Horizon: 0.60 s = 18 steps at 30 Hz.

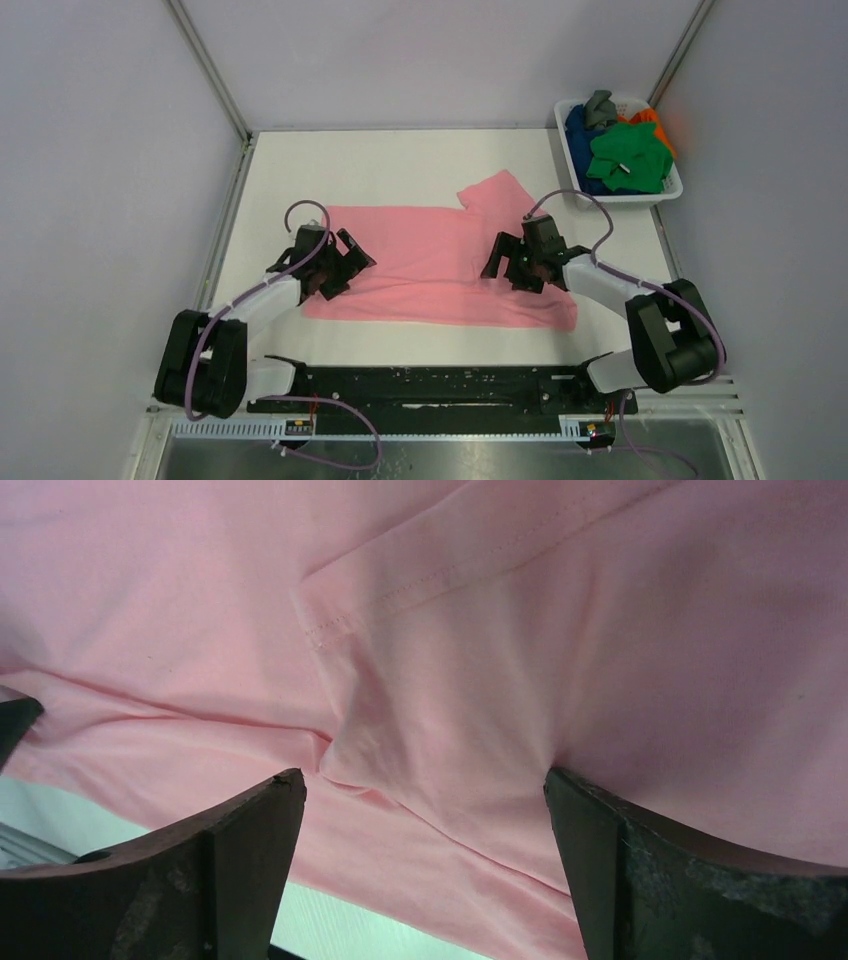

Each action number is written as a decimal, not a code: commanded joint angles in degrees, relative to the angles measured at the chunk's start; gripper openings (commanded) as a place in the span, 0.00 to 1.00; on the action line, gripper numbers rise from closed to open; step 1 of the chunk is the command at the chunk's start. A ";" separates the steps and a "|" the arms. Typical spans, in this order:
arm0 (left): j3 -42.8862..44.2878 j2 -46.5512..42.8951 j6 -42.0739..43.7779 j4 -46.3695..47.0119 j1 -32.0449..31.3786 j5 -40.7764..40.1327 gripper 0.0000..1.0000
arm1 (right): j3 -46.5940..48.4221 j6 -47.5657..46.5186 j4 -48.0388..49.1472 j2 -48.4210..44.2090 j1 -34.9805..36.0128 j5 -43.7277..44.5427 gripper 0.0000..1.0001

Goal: Fold and stack the t-shirts
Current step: Fold the flattened tshirt in 1/3 of the way

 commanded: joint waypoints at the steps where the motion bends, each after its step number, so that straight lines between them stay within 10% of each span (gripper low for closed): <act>1: -11.68 -8.71 -4.61 -7.31 -3.52 -3.50 0.99 | -10.57 2.91 -9.62 -5.67 0.83 -0.46 0.99; 18: -23.06 -45.42 -14.59 -20.80 -9.61 -2.67 0.99 | -17.53 2.84 -19.39 -27.02 1.32 -1.01 1.00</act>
